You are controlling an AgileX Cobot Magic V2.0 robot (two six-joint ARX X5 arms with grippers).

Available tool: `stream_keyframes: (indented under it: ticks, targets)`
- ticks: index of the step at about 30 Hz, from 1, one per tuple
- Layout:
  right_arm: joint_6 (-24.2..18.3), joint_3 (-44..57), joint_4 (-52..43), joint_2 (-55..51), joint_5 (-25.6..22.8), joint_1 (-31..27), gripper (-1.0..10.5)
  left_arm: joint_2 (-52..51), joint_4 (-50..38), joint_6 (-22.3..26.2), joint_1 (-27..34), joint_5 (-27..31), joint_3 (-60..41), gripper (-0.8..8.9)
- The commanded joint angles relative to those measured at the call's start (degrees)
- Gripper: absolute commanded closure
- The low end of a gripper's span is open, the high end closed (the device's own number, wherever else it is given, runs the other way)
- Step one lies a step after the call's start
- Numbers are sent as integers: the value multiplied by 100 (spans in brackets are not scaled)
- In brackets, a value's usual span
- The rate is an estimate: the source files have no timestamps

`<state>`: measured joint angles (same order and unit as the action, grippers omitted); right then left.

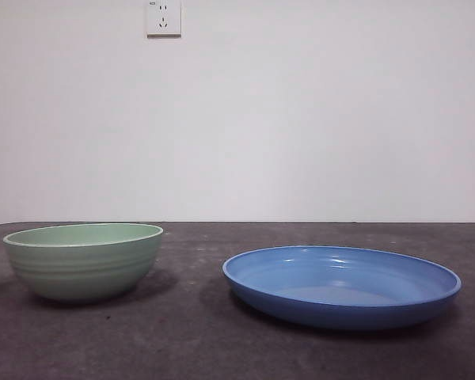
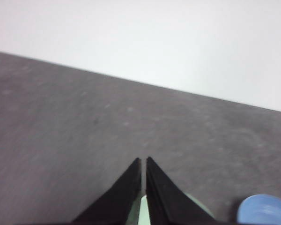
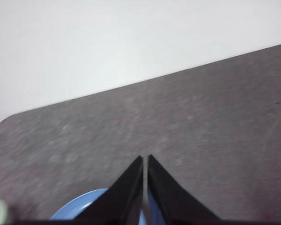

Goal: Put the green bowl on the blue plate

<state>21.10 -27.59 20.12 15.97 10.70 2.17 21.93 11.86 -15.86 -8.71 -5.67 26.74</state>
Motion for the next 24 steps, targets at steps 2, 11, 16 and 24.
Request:
stream_keyframes:
  ticks: [2,11,16,24]
  targets:
    - [-142,-682,378,522,354,92,935,688,72,-31,-85,-404,782,796]
    - [-903,-2135,1624,1744,1228,269,935,2116,903,22,-289,-1700,2173,796]
    - [-1237,-2625,2006,2280,1716,376,935,2691,1390,179,-422,-2321,2660,796]
    - [-1309,-2747,2024,2708,2039,503,935,3084,1561,308,-520,-2892,2852,795]
